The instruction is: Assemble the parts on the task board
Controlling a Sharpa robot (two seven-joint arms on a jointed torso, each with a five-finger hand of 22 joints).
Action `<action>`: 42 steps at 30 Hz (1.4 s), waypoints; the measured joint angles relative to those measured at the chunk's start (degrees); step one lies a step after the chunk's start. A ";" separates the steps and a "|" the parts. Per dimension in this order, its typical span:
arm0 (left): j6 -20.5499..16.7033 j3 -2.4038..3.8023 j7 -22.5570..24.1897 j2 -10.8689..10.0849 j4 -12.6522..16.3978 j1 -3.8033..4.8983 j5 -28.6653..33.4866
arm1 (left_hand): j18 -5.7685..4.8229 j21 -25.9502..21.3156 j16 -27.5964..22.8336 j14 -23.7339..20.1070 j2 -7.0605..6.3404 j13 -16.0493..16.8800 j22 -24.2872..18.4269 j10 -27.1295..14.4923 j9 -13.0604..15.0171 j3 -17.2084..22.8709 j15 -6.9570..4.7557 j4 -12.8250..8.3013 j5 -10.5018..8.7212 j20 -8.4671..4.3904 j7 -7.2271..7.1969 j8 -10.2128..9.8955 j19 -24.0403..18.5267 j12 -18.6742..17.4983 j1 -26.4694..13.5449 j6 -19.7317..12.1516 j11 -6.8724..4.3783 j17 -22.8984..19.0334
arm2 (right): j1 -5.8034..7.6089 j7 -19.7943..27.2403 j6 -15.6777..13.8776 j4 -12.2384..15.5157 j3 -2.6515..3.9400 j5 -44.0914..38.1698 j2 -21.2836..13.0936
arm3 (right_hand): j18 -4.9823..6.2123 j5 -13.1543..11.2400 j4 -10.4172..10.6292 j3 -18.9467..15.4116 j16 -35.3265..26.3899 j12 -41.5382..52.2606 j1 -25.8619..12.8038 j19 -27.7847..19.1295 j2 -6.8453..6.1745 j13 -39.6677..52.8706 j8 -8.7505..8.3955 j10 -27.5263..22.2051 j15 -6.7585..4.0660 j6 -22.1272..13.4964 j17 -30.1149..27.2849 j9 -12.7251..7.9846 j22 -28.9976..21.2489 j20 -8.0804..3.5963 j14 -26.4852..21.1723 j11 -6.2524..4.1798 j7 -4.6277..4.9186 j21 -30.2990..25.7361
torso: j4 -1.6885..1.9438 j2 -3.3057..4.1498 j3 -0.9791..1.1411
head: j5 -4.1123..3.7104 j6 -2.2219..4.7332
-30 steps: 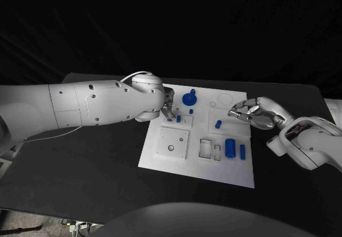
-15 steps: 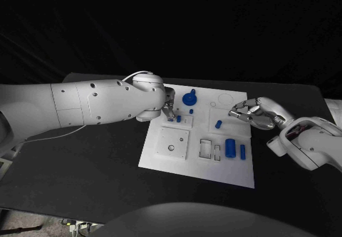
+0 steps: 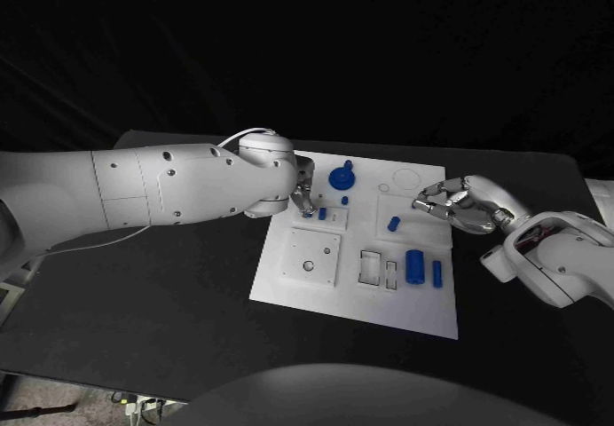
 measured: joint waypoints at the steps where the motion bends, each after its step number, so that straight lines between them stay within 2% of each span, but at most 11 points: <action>1: 0.02 0.00 0.02 -0.04 -0.02 -0.01 -0.23 | 0.00 0.00 0.00 0.00 0.00 0.00 0.00 0.00 -0.02 0.00 0.00 0.00 0.00 0.00 0.00 0.02 0.00 0.00 0.00 0.00 0.00 0.00 | 0.00 0.00 0.00 -0.01 0.00 0.01 0.00 | 0.00 0.00 0.00 0.00 0.00 0.00 0.00 0.00 0.00 0.00 0.00 0.00 0.00 0.00 0.00 0.00 0.00 0.00 0.00 0.00 0.00 0.00 | -0.01 0.00 0.00 | 0.01 0.00; 15: 0.13 0.00 0.14 0.04 -0.64 -0.04 -2.18 | 0.00 0.00 0.00 0.00 0.05 0.00 -0.01 0.00 0.14 0.08 0.00 -0.08 -0.01 0.00 0.00 0.25 0.00 0.00 0.05 0.00 0.00 -0.01 | -0.05 0.01 0.00 -0.10 -0.02 0.07 0.04 | 0.00 0.00 0.00 0.00 0.00 0.00 0.00 0.00 0.00 0.00 0.00 0.00 0.00 0.00 -0.01 0.01 -0.01 0.00 0.00 0.00 0.00 0.00 | 0.00 0.01 -0.01 | 0.23 0.00; 42: 1.66 0.07 0.00 -0.15 -0.29 0.07 -0.93 | 0.00 0.00 0.00 -0.01 0.13 0.00 -0.02 0.13 -0.01 -0.03 -0.41 -0.30 -0.08 0.00 0.20 0.25 0.00 0.00 0.13 0.20 -0.13 -0.01 | -0.10 -0.01 0.00 -0.17 -0.01 0.12 0.06 | 0.00 0.00 0.00 0.00 0.00 0.00 0.00 0.00 0.00 0.00 0.00 0.00 0.00 0.00 -0.01 -0.04 0.03 0.00 0.00 0.00 0.00 0.00 | -0.03 0.02 0.00 | 0.36 0.00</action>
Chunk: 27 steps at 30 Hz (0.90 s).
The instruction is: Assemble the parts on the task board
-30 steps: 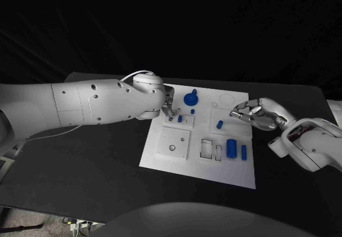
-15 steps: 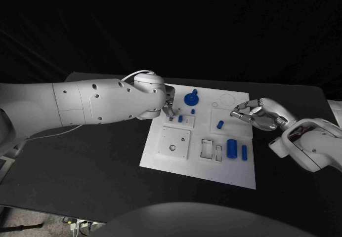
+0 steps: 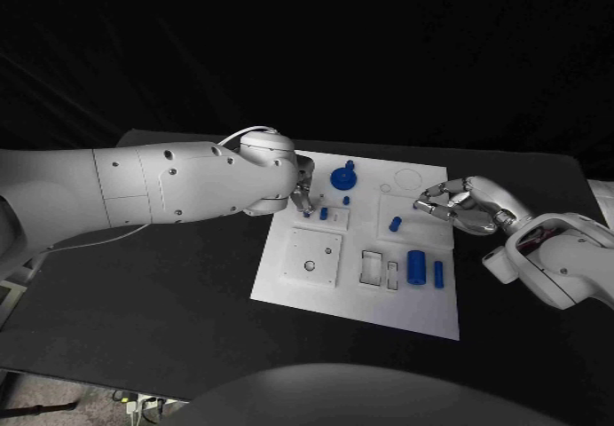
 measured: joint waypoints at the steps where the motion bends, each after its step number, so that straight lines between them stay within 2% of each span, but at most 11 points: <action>1: 0.04 0.00 -0.01 -0.01 0.00 0.00 0.02 | -0.01 0.00 0.00 0.00 0.00 0.00 0.00 0.00 0.01 0.00 0.00 0.00 0.00 0.00 0.00 0.00 0.00 0.00 0.00 0.00 0.00 0.00 | 0.00 0.00 0.00 0.00 0.01 0.00 -0.01 | 0.00 0.00 0.00 0.00 0.00 0.00 0.00 0.00 0.00 0.00 0.00 0.00 0.00 0.00 0.00 0.00 0.00 0.00 0.00 0.00 0.00 0.00 | 0.00 0.00 0.00 | -0.01 0.00; 26: 1.46 0.04 -0.13 0.98 -0.76 0.16 -0.15 | 0.00 0.00 0.00 0.00 -0.08 0.00 -0.01 0.01 -0.07 0.09 0.01 -0.27 -0.27 0.00 0.11 -0.12 0.00 0.00 -0.08 0.11 -0.01 0.00 | -0.05 0.00 0.00 0.09 0.02 0.02 -0.11 | 0.00 0.00 0.00 0.00 0.00 0.00 0.00 0.00 0.00 0.00 0.00 0.00 0.00 0.00 0.04 0.01 -0.02 0.00 0.00 0.00 0.00 0.00 | -0.01 0.00 -0.01 | 0.01 0.00; 27: 1.59 0.05 -0.14 1.02 -0.78 0.17 -0.19 | 0.00 0.00 0.00 0.00 -0.10 0.00 -0.01 0.01 -0.10 -0.14 0.01 -0.51 0.16 0.00 0.11 -0.34 0.00 0.00 -0.10 0.11 -0.01 0.00 | -0.06 0.00 0.00 0.09 0.02 0.02 -0.11 | 0.00 0.00 0.00 0.00 0.00 0.00 0.00 0.00 0.00 0.00 0.00 0.00 0.00 0.00 0.04 0.01 -0.02 0.00 0.00 0.00 0.00 0.00 | -0.01 0.00 -0.01 | 0.02 0.00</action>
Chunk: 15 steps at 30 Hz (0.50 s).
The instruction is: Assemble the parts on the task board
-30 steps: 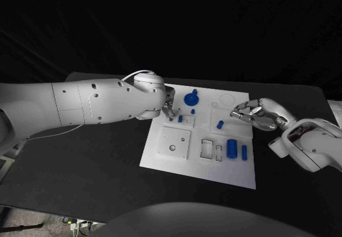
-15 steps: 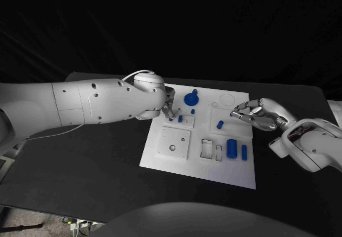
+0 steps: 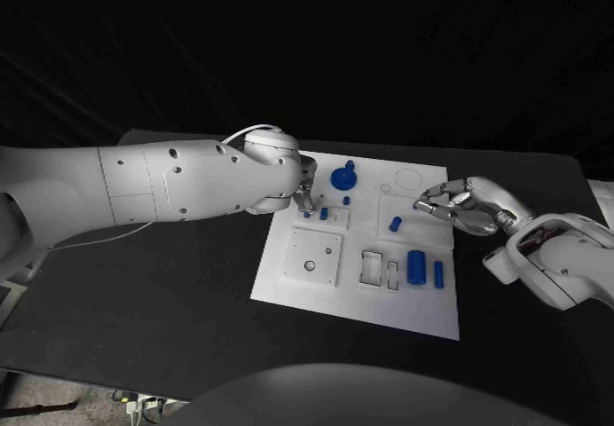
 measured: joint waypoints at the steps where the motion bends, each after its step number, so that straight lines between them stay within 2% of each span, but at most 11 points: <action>1: 0.18 0.01 0.00 0.05 -0.03 0.01 -0.07 | 0.00 0.00 0.00 0.00 -0.02 0.00 0.00 0.00 -0.05 -0.23 0.00 -0.24 0.91 0.00 0.00 -0.14 0.00 0.00 -0.02 0.00 0.00 0.00 | 0.00 0.00 0.00 0.00 0.00 0.00 -0.01 | 0.00 0.00 0.00 0.00 0.00 0.00 0.00 0.00 0.00 0.00 0.00 0.00 0.00 0.00 0.00 0.00 0.00 0.00 0.00 0.00 0.00 0.00 | 0.00 0.00 0.00 | 0.00 0.00; 4: 0.61 0.01 -0.02 0.13 -0.05 0.04 -0.30 | -0.01 -0.18 0.00 0.00 0.07 0.00 0.00 0.00 -0.33 -1.20 0.00 -1.22 4.62 0.00 0.01 -0.53 0.00 0.00 -0.39 0.01 0.00 0.00 | -0.02 0.01 0.00 0.00 0.00 0.00 -0.02 | 0.00 0.00 0.00 0.00 0.00 0.00 0.00 0.00 0.00 0.00 0.00 0.00 0.00 0.00 0.00 0.00 0.00 0.00 0.00 0.00 0.00 0.00 | 0.00 0.00 0.02 | 0.00 0.00; 7: 1.10 0.02 -0.06 0.19 -0.05 0.05 -0.73 | 0.00 -0.28 0.00 0.00 0.08 0.00 0.00 0.00 -0.57 -1.88 0.00 -1.91 6.58 0.00 0.01 -0.80 0.00 0.00 -0.39 0.01 0.00 0.00 | -0.05 0.02 0.00 0.00 0.00 0.00 -0.04 | 0.00 0.00 0.00 0.00 0.00 0.00 0.00 0.00 0.00 0.00 0.00 0.00 0.00 0.00 0.00 0.00 0.00 0.00 0.00 0.00 0.00 0.00 | -0.01 0.00 0.03 | 0.00 0.00; 10: 1.54 0.02 -0.08 0.20 0.08 0.06 -1.34 | 0.00 -0.28 0.00 0.00 0.09 0.00 0.00 0.00 -0.72 -2.18 0.01 -2.22 7.37 0.00 0.01 -1.06 0.00 0.00 -0.37 0.01 0.00 0.04 | -0.06 0.04 -0.01 0.00 -0.02 0.00 -0.06 | 0.01 0.00 0.00 0.00 0.00 0.00 0.11 0.00 -0.11 0.00 0.00 0.00 0.00 0.00 0.00 -0.01 0.00 0.00 0.00 0.00 0.00 0.00 | -0.01 -0.01 0.02 | 0.00 0.00; 15: 2.02 0.02 -0.15 0.16 0.59 0.05 -2.74 | -0.01 -0.28 0.00 0.00 0.18 0.00 0.00 0.00 -0.75 -2.32 0.01 -2.39 7.63 0.00 0.01 -1.11 0.00 0.00 -0.29 0.02 0.01 0.05 | -0.10 0.07 -0.01 0.01 -0.02 0.01 -0.10 | 0.00 0.00 0.00 0.00 0.00 0.00 0.25 0.00 -0.25 0.00 0.00 0.00 0.00 0.00 -0.01 -0.05 -0.01 0.00 0.00 0.00 0.00 0.00 | -0.01 0.00 0.01 | 0.00 0.00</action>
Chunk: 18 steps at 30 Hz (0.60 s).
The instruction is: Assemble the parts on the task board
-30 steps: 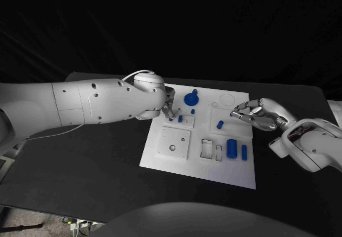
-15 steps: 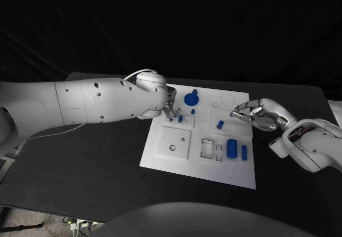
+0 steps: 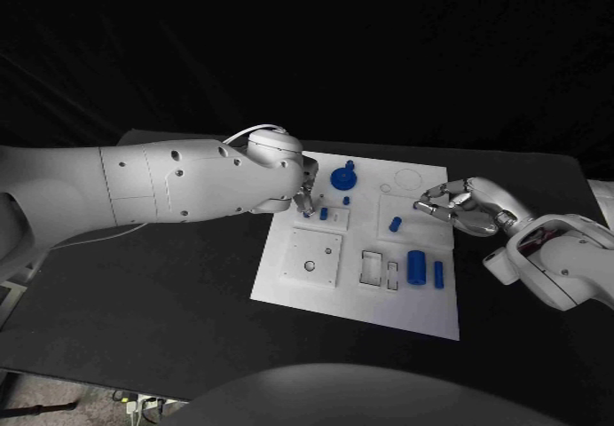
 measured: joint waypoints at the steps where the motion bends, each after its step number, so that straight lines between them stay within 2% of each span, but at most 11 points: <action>1: 0.07 -0.01 -0.02 -0.03 0.17 -0.02 -0.49 | 0.00 0.00 0.00 0.00 0.00 0.00 0.00 0.00 0.00 0.00 0.00 0.00 0.00 0.00 0.00 0.00 0.00 0.00 0.00 0.00 0.00 0.00 | -0.01 0.01 0.00 0.00 0.00 0.00 -0.01 | 0.00 0.00 0.00 0.00 0.00 0.00 0.00 0.00 0.00 0.00 0.00 0.00 0.00 0.00 0.00 0.00 0.00 0.00 0.00 0.00 0.00 0.00 | 0.00 0.00 -0.01 | 0.00 0.00; 10: 0.26 -0.11 -0.04 -0.05 0.80 -0.17 -3.33 | 0.00 -0.21 0.00 0.00 0.23 0.00 0.00 -0.01 -0.27 -0.38 0.01 -0.41 -0.06 0.00 0.00 -0.44 0.00 0.00 0.23 0.00 0.01 -0.01 | -0.06 0.07 0.00 -0.01 0.02 0.01 -0.01 | 0.00 0.00 0.00 0.00 0.00 0.00 0.00 0.00 0.00 0.00 0.00 0.00 0.00 0.00 0.00 0.00 -0.01 0.00 0.00 0.00 0.00 0.00 | 0.03 0.00 0.00 | 0.14 0.00; 18: 0.37 -0.12 -0.03 -0.13 1.13 -0.21 -4.28 | 0.00 -0.21 0.00 0.00 0.62 0.00 0.00 -0.01 -0.49 -0.77 0.01 -0.82 -1.11 0.00 0.01 -1.10 0.00 0.00 0.16 0.01 0.01 -0.01 | -0.09 0.11 0.00 -0.05 0.01 0.01 0.00 | 0.00 0.00 0.00 0.00 0.00 0.00 0.00 0.00 0.00 0.00 0.00 0.00 0.00 0.00 -0.01 0.01 -0.01 0.00 0.00 0.00 0.00 0.00 | 0.03 -0.01 0.00 | 0.20 0.00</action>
